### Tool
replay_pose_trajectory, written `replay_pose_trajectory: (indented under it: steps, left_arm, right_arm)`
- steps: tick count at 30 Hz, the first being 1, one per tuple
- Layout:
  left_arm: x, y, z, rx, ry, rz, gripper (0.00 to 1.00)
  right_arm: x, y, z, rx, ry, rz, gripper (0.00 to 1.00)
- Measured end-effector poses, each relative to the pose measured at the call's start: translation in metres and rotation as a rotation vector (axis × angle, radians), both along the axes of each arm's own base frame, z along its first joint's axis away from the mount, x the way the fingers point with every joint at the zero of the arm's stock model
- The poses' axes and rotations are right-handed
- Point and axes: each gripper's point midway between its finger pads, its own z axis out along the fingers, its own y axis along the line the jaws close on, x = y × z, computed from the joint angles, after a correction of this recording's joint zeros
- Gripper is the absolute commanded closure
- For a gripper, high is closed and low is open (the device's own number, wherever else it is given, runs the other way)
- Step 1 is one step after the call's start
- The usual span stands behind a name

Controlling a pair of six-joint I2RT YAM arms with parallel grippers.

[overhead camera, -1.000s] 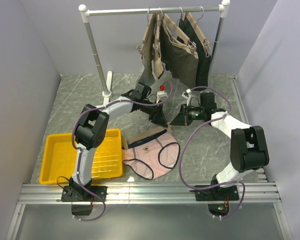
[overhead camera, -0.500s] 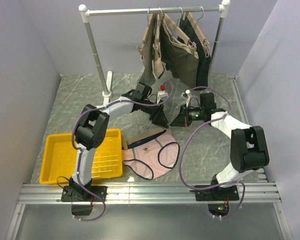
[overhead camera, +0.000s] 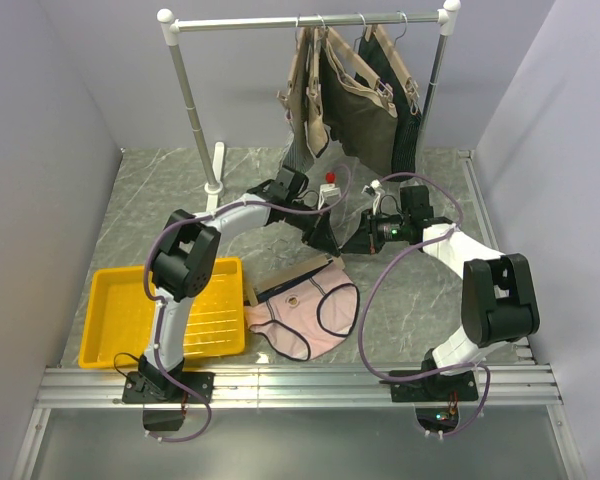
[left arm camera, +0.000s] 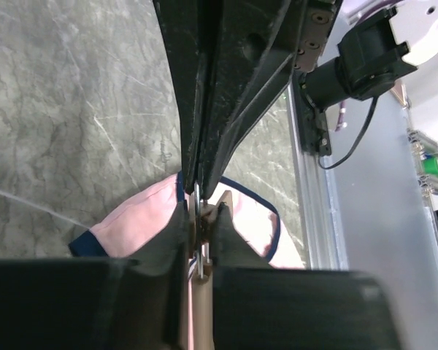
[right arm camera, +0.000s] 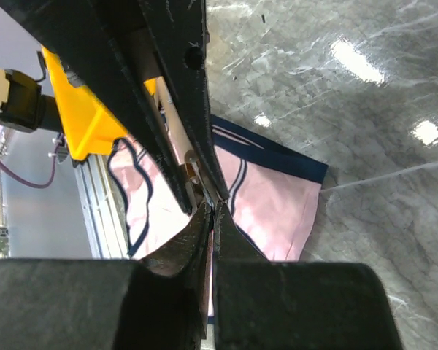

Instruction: Clip the underwear to the hanger

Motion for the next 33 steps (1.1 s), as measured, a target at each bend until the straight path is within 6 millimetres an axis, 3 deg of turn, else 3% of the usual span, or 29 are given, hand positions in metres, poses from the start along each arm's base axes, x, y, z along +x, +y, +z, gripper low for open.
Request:
replay_pose_trajectory:
  steps: [5, 6, 8, 12, 17, 22, 25, 27, 33]
  left_arm:
    - [-0.001, 0.001, 0.003, -0.006, 0.027, 0.000, 1.00]
    - [-0.001, 0.001, 0.003, -0.008, 0.027, -0.002, 1.00]
    - [-0.001, 0.001, 0.003, -0.009, 0.027, -0.003, 1.00]
    - [0.000, 0.002, 0.002, -0.007, 0.018, -0.002, 1.00]
    - [0.003, 0.005, 0.003, -0.008, 0.006, -0.001, 1.00]
    - [0.005, 0.006, 0.004, -0.013, 0.005, 0.003, 1.00]
    - [0.005, 0.006, 0.005, -0.016, 0.006, 0.000, 1.00]
    - [0.004, 0.006, 0.005, -0.018, 0.006, -0.002, 1.00]
    - [0.004, 0.005, 0.006, -0.026, 0.007, -0.007, 1.00]
  right_arm:
    - [0.000, 0.000, 0.001, -0.004, -0.032, 0.015, 1.00]
    - [0.000, 0.000, 0.001, -0.004, -0.034, 0.016, 0.87]
    - [-0.001, -0.001, 0.001, -0.007, -0.031, 0.014, 0.82]
    - [0.000, -0.006, 0.000, -0.020, -0.005, -0.017, 0.57]
    - [0.015, -0.034, -0.002, -0.037, 0.029, -0.131, 0.57]
    - [0.026, -0.057, -0.031, -0.103, 0.159, -0.255, 0.59]
    - [0.020, -0.052, -0.060, -0.158, 0.272, -0.277, 0.57]
    - [0.013, -0.043, -0.074, -0.202, 0.322, -0.273, 0.48]
    - [0.011, -0.016, -0.090, -0.259, 0.376, -0.252, 0.44]
